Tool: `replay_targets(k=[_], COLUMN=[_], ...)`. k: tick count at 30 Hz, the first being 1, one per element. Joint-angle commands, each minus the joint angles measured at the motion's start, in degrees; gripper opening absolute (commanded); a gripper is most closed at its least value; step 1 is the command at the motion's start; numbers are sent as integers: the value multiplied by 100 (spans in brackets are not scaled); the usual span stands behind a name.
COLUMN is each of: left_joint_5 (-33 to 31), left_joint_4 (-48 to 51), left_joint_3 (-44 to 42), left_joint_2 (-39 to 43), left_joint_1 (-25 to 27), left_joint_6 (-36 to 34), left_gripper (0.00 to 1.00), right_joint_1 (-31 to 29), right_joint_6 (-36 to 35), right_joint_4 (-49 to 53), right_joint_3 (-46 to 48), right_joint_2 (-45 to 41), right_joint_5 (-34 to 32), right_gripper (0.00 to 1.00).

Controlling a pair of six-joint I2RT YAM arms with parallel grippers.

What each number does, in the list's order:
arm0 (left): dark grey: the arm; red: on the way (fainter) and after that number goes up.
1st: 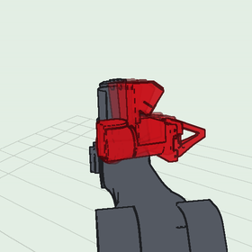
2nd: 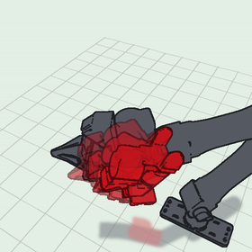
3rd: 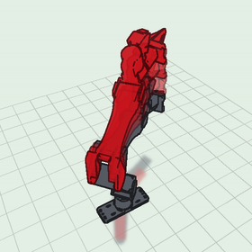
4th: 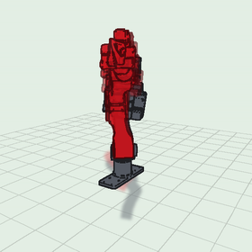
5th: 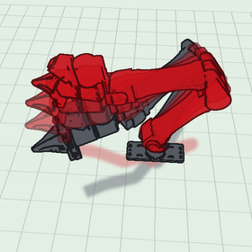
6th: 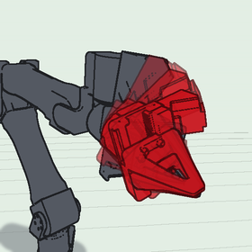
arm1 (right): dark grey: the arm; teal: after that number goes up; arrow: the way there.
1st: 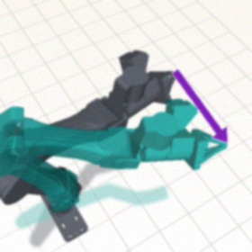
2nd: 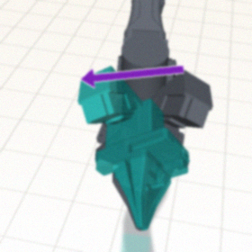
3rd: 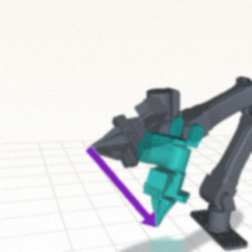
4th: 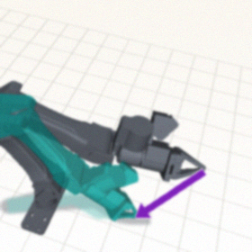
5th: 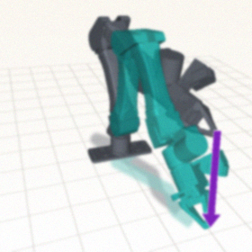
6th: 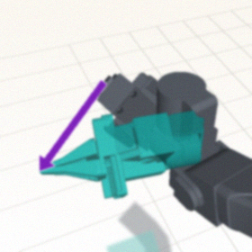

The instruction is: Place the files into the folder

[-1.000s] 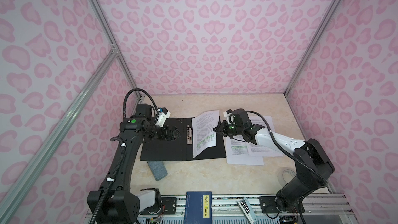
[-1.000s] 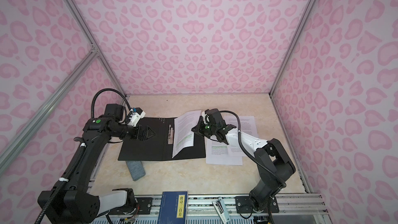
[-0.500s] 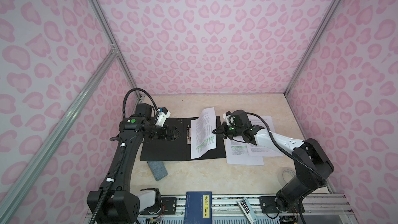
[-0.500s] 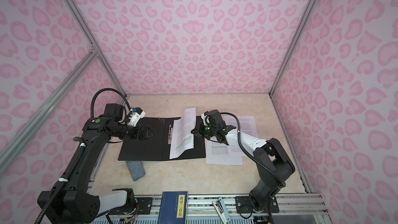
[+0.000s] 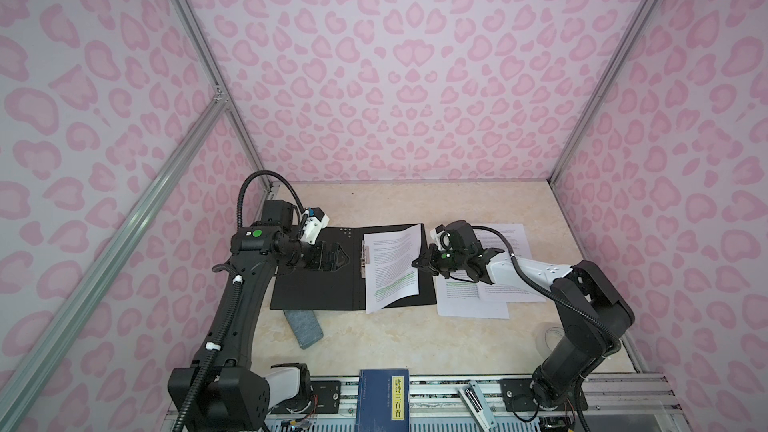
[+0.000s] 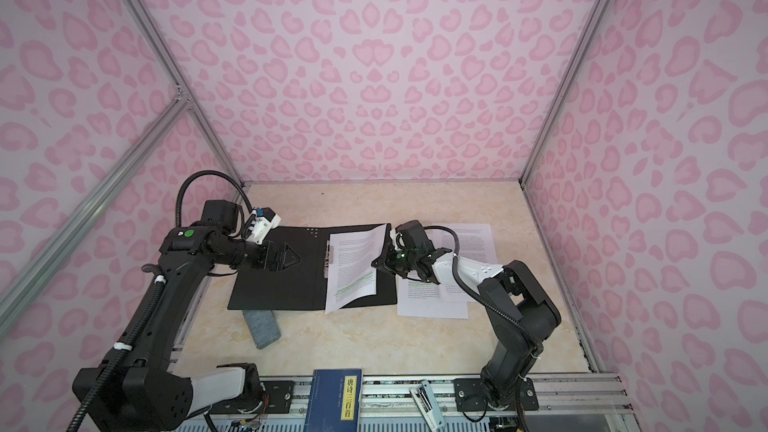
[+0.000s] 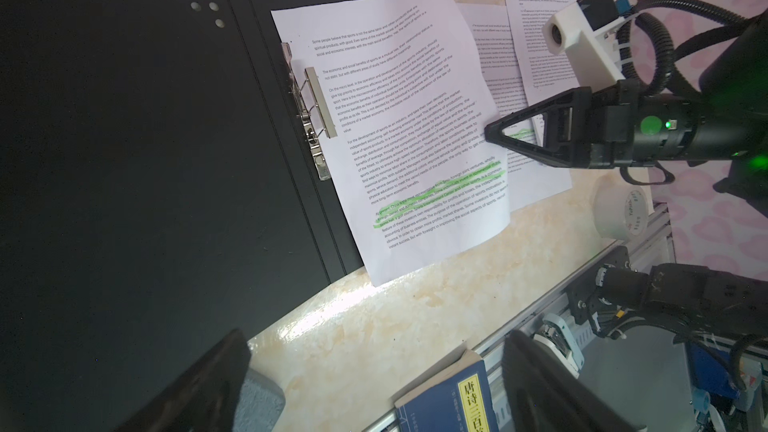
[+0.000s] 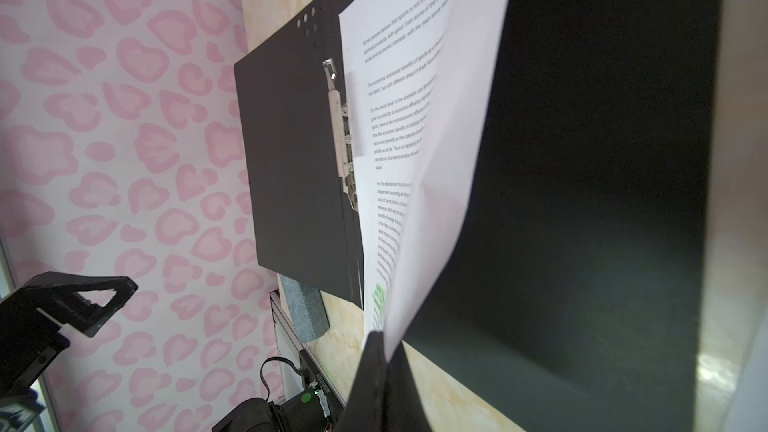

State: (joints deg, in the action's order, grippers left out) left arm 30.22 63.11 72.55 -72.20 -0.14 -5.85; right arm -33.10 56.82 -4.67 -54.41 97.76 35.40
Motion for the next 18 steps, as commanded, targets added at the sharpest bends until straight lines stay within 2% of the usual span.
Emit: replay_targets(k=[1, 6, 9, 13, 18], left_joint_5=[116, 142, 176, 219, 263], left_joint_4=[-1, -20, -36, -36, -36], left_joint_3=[-45, -75, -90, -86, -101], left_joint_2=[-11, -24, -43, -96, -131], left_joint_1=[-3, -4, -4, -3, -8], left_joint_6=[-48, -48, -39, -39, -43], left_gripper=[98, 98, 97, 98, 98], right_joint_1=[5, -4, -38, -112, -193], right_joint_6=[-196, -550, -864, -1293, -1591], right_joint_4=[81, 623, 1207, 2016, 2564], right_joint_3=[16, -104, -289, -544, -734], right_joint_2=[97, 171, 169, 99, 154], right_joint_5=[-152, -461, -743, -1298, -1692], right_gripper=[12, 29, 37, 42, 43])
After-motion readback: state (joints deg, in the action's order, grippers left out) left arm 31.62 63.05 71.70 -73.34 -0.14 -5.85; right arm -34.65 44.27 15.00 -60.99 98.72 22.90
